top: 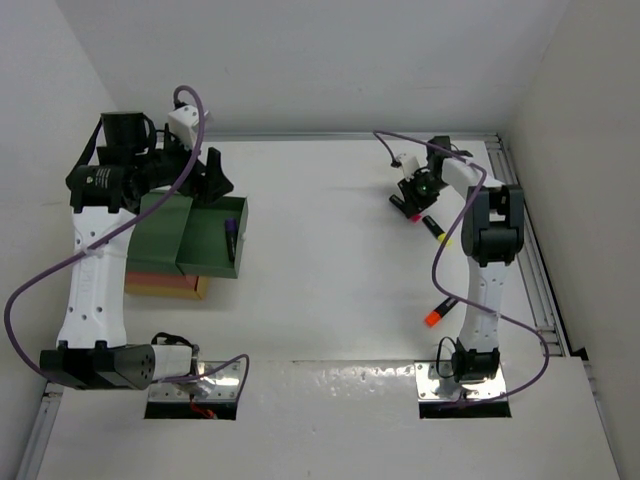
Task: Sort the stationery into containers
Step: Pick up the pen from the center of the board, then place the pen in the drawer.
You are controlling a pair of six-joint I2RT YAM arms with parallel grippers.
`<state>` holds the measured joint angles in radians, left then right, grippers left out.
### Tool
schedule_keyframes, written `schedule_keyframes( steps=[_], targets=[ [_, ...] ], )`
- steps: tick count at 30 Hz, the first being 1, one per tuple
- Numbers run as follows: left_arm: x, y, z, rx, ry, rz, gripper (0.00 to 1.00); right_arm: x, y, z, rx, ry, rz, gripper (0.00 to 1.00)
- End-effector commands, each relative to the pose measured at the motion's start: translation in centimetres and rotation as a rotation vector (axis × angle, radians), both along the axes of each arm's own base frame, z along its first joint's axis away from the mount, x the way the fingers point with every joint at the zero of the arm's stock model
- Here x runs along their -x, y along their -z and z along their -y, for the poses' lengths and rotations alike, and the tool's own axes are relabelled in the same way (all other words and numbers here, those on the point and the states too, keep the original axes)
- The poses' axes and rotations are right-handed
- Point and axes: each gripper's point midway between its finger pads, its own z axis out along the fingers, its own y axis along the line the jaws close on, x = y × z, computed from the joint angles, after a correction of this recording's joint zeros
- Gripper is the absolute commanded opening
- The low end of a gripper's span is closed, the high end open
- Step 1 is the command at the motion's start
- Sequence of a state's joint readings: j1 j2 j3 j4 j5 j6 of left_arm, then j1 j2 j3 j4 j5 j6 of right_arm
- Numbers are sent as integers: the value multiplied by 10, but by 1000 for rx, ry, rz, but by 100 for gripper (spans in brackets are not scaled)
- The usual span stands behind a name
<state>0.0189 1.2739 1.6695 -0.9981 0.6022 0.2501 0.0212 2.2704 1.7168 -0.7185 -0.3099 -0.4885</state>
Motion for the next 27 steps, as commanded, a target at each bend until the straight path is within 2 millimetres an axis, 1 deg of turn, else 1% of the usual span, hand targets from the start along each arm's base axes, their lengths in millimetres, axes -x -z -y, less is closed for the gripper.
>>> schedule_keyframes(
  steps=[1,2,3,4,5,6,7,8,9,10,11,12,13,14,15,18,19,20,21,22,23,24,25,27],
  targets=[
    [3,-9,4,-1,20,56,83,13,-1,-3,-7,-57,1,8],
    [4,-8,5,-6,36,74,82,17,-11,-10,-28,-86,17,4],
    [6,-8,8,0,61,84,82,22,-16,-16,-46,-103,15,3],
    [9,-12,19,-1,107,115,82,28,-22,-22,-71,-119,9,2],
    [13,-9,23,-20,141,138,82,33,-38,-37,-125,-143,23,2],
    [14,-8,24,-39,156,163,81,45,-46,-45,-161,-152,-11,1],
    [11,-11,25,-84,178,219,81,52,-57,-54,-202,-155,-27,0],
    [17,-6,32,-109,208,243,80,57,-68,-65,-244,-165,-39,0],
    [16,-5,30,-147,205,272,80,74,-85,-85,-323,-189,-77,0],
    [17,-8,35,-183,241,325,80,82,-95,-96,-364,-192,-101,0],
    [20,-7,39,-198,264,344,80,98,-114,-117,-434,-225,-128,0],
    [21,-8,43,-212,288,364,79,105,-123,-127,-465,-233,-142,0],
    [27,-6,53,-231,344,382,79,112,-132,-136,-497,-222,-170,0],
    [28,-4,60,-239,377,384,79,121,-140,-152,-525,-245,-187,0],
    [36,-1,72,-260,441,398,78,130,-157,-164,-581,-235,-216,0],
    [39,11,86,-313,501,401,78,143,-180,-193,-661,-229,-264,0],
    [45,14,98,-332,551,415,78,148,-195,-203,-717,-204,-308,0],
    [44,18,101,-365,555,419,78,152,-201,-213,-741,-214,-329,0],
    [47,22,106,-382,577,423,78,156,-209,-220,-764,-187,-372,0],
    [53,28,120,-401,634,430,78,159,-218,-227,-796,-198,-392,0],
    [55,32,125,-424,649,431,78,165,-222,-235,-806,-193,-428,0],
    [58,36,130,-440,673,427,78,168,-227,-239,-817,-187,-451,0],
    [63,41,140,-456,719,435,78,170,-231,-242,-829,-194,-462,0],
    [65,47,145,-493,744,431,78,179,-235,-248,-828,-206,-485,0]
  ],
)
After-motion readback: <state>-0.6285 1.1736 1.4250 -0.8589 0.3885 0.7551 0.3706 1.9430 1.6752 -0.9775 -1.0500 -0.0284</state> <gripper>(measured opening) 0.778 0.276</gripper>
